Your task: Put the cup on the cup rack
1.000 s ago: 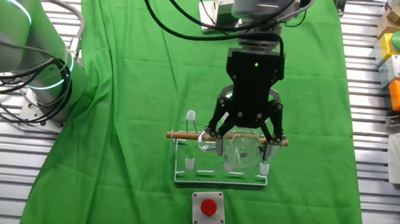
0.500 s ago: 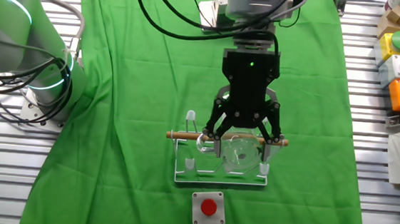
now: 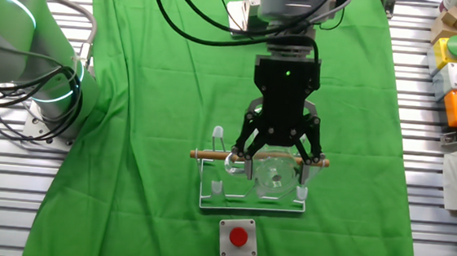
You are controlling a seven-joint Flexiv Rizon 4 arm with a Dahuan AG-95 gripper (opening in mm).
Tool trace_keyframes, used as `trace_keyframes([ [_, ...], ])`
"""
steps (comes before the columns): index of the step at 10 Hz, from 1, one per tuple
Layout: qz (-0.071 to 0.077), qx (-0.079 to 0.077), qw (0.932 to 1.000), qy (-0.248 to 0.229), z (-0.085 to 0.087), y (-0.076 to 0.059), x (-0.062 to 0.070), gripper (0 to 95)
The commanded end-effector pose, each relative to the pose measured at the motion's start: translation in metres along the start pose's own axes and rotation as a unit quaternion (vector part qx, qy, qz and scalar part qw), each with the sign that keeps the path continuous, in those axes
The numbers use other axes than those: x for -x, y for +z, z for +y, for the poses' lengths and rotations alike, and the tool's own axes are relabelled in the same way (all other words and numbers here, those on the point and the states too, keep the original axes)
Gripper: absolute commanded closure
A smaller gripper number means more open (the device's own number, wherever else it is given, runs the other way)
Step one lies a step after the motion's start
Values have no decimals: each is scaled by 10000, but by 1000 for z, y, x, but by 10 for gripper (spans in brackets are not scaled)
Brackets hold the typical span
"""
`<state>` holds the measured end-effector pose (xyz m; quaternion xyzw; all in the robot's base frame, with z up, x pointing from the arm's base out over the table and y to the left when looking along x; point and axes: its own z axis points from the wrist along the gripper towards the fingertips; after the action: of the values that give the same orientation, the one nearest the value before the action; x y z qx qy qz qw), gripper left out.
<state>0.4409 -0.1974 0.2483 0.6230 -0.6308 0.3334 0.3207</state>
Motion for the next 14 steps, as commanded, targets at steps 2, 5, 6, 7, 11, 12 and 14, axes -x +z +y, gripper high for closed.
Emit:
trace_keyframes([
  [2,10,8,10000,45,1,-8,-7,950],
  [5,172,57,9997,140,2,-18,-14,950],
  [6,277,88,9994,192,2,-22,-16,950],
  [7,367,101,9990,222,2,-24,-17,950],
  [11,542,303,9973,379,-3,-26,-11,950],
  [12,554,421,9967,408,-4,-28,-8,950],
  [14,514,533,9961,477,-6,-29,-6,950],
])
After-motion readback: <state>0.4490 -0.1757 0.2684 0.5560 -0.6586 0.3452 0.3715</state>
